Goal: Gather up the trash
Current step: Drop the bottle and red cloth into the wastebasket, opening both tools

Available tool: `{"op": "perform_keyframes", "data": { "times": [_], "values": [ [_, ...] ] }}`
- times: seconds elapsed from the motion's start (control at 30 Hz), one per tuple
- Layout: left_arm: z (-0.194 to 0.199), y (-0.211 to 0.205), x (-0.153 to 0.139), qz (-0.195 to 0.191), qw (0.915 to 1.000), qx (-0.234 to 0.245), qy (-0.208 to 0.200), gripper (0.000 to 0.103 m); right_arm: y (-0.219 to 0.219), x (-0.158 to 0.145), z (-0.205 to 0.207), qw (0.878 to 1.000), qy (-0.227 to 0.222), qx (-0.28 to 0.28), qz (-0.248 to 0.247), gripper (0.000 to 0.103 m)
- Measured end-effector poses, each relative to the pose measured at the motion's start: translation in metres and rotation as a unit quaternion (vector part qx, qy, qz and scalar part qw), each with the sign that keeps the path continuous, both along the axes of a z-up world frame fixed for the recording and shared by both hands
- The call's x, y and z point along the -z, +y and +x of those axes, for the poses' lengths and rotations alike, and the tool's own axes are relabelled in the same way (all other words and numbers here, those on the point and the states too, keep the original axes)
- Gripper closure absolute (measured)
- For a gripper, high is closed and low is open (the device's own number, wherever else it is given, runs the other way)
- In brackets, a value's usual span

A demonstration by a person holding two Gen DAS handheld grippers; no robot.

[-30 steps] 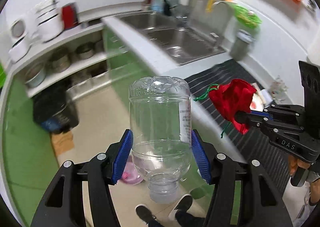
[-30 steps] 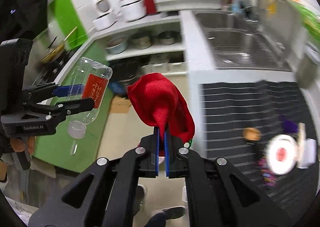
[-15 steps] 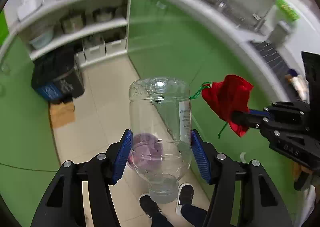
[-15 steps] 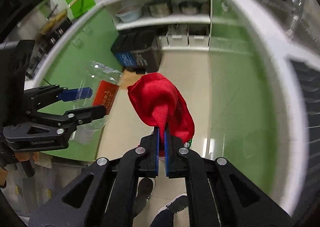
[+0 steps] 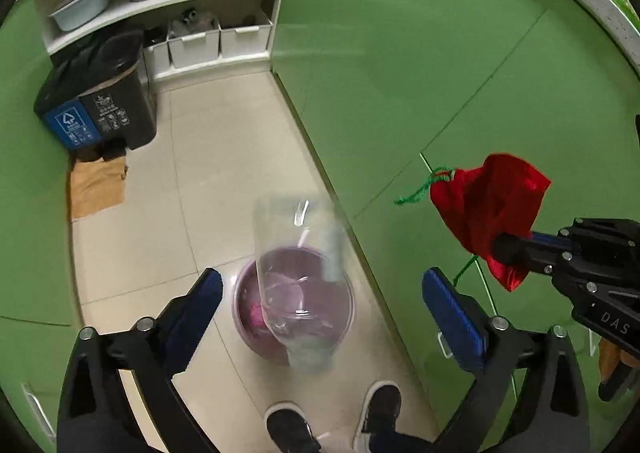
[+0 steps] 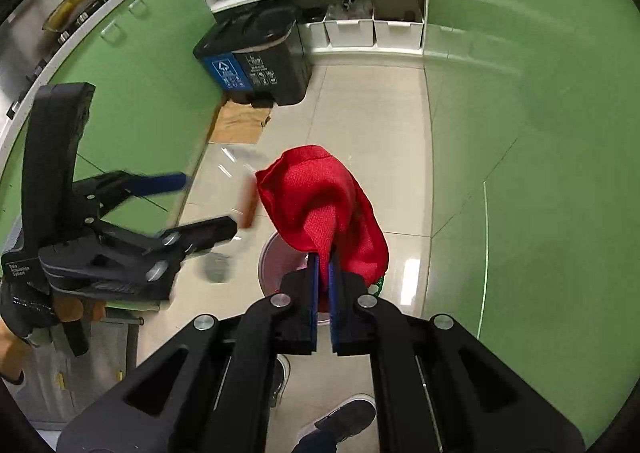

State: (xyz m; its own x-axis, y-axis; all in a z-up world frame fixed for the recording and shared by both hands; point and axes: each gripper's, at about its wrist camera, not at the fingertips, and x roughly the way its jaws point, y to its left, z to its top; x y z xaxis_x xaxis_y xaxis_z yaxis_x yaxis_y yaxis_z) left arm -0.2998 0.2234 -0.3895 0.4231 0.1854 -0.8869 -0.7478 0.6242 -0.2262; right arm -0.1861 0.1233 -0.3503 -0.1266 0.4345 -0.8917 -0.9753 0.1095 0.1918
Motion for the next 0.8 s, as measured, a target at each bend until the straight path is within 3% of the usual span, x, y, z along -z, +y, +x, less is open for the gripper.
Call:
{"op": "perform_keyframes", "data": {
  "times": [0.7, 0.77, 0.8],
  "values": [
    [-0.056, 0.021, -0.007, 0.012, 0.9978, -0.064, 0.007, 0.007, 0.03, 0.042, -0.042, 0.997, 0.031, -0.061, -0.018, 0.099],
    [-0.063, 0.022, -0.006, 0.013, 0.9973, -0.072, 0.007, 0.007, 0.033, 0.047, -0.044, 0.997, 0.028, -0.063, -0.021, 0.095],
    [-0.066, 0.023, -0.007, 0.013, 0.997, -0.076, 0.007, 0.007, 0.034, 0.05, -0.044, 0.997, 0.025, -0.063, -0.022, 0.081]
  ]
}}
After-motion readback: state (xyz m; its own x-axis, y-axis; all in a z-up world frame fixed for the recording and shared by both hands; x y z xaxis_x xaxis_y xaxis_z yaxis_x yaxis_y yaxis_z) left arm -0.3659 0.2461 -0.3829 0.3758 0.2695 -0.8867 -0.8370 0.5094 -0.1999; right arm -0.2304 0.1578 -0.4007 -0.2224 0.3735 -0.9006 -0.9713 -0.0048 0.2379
